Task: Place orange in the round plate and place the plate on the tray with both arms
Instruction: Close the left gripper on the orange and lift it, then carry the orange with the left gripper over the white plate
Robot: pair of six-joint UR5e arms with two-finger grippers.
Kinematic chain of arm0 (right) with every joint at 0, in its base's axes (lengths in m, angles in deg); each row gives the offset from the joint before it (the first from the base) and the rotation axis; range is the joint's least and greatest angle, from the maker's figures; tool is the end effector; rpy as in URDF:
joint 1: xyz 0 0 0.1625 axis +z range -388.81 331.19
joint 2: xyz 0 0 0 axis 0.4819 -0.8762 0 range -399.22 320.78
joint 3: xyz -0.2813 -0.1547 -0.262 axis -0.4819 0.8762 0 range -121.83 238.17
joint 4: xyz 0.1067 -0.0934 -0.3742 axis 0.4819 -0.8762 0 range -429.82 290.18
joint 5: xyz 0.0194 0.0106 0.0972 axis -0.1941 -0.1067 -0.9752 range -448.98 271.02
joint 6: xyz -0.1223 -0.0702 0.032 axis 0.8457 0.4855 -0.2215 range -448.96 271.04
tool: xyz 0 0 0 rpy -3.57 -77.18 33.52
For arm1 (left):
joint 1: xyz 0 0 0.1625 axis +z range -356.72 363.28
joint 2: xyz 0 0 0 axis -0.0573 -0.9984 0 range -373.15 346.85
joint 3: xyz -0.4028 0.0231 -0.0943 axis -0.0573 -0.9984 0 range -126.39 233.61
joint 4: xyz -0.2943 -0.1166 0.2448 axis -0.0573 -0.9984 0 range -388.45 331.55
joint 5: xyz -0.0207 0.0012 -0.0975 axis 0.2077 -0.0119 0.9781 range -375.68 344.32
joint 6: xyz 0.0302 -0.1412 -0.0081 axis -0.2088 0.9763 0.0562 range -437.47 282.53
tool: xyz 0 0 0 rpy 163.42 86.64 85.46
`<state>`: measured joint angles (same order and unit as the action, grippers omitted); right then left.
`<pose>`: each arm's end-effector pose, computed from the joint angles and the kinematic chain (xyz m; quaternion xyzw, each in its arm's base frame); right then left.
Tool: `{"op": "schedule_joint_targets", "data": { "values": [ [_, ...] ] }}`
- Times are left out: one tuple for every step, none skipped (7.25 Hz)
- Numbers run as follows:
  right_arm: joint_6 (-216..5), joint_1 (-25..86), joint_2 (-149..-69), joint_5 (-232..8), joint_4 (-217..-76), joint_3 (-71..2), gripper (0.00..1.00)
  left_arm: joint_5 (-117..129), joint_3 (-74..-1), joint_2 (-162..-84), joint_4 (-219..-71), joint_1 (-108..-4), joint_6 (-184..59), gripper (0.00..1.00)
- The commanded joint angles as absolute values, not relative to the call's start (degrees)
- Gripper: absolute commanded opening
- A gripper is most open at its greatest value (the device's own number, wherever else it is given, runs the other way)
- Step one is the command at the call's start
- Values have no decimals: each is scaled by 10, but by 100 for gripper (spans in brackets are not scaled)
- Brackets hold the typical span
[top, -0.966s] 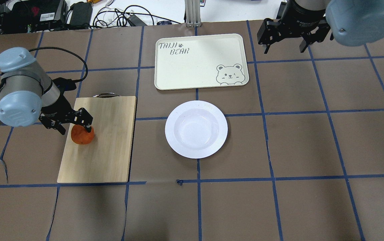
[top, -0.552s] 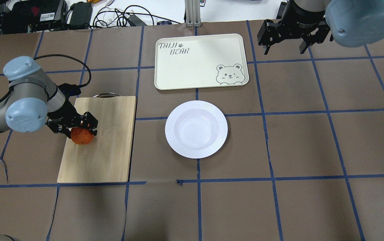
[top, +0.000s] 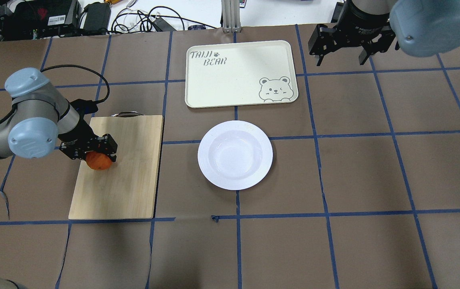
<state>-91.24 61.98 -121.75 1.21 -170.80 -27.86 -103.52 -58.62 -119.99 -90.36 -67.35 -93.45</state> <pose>0.1404 -0.5462 0.4200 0.0131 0.9978 -0.0653 0.0001 0.0294 -0.5020 0.1605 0.0312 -0.9948 -0.0854 0.0469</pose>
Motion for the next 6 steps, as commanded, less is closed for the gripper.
{"op": "schedule_joint_targets", "data": {
  "values": [
    [-912, 620, -1217, 12, -1708, -279, 100, -1035, -529, -1190, -913, -697, -895, 0],
    [-912, 620, -1217, 12, -1709, -279, 100, -1019, -499, -1191, -923, -721, -859, 0],
    [-912, 620, -1217, 13, -1708, -279, 100, -996, -477, -1196, -923, -753, -800, 0],
    [-912, 620, -1217, 12, -1708, -279, 100, -989, -461, -1202, -921, -793, -735, 0],
    [-912, 619, -1217, 13, -1709, -280, 100, -953, -454, -1207, -912, -837, -668, 0],
    [-912, 619, -1217, 13, -1709, -281, 100, -944, -456, -1214, -883, -874, -610, 0]
  ]
}}
